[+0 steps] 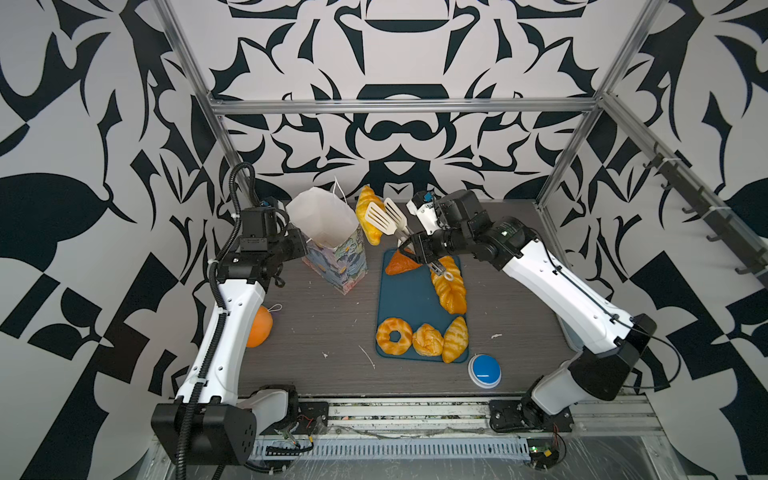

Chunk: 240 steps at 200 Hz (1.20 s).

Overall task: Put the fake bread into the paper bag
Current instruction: 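Lift the pinched croissant with the tongs over the paper bag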

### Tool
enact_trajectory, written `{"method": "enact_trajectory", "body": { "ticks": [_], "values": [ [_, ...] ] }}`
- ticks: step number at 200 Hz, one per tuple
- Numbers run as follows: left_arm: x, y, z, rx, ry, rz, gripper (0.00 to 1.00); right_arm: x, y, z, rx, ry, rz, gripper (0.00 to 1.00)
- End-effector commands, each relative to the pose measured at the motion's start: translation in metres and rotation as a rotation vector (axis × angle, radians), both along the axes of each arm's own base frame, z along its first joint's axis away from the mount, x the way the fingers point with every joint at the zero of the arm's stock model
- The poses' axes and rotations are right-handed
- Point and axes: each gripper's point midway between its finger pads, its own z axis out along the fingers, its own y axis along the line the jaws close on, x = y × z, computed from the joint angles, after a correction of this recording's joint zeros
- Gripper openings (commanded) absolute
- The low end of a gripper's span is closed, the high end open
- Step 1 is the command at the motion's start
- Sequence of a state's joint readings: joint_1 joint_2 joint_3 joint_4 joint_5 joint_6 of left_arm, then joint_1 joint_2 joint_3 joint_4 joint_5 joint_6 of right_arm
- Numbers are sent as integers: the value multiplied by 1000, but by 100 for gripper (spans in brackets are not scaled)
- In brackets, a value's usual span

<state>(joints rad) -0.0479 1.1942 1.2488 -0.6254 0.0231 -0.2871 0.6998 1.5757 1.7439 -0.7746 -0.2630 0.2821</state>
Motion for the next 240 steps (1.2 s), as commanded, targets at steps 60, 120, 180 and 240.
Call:
{"method": "enact_trajectory", "body": {
  "ticks": [60, 120, 180, 240],
  "values": [
    [-2, 2, -6, 2, 20, 6, 17, 14, 35, 61, 132, -136, 90, 44],
    [-2, 2, -6, 2, 20, 6, 17, 14, 67, 72, 160, -151, 155, 43],
    [-3, 4, -6, 6, 19, 11, 17, 13, 96, 71, 154, -142, 195, 43],
    [-3, 4, -5, 4, 16, 10, 17, 24, 107, 52, 123, -95, 171, 43]
  ]
}}
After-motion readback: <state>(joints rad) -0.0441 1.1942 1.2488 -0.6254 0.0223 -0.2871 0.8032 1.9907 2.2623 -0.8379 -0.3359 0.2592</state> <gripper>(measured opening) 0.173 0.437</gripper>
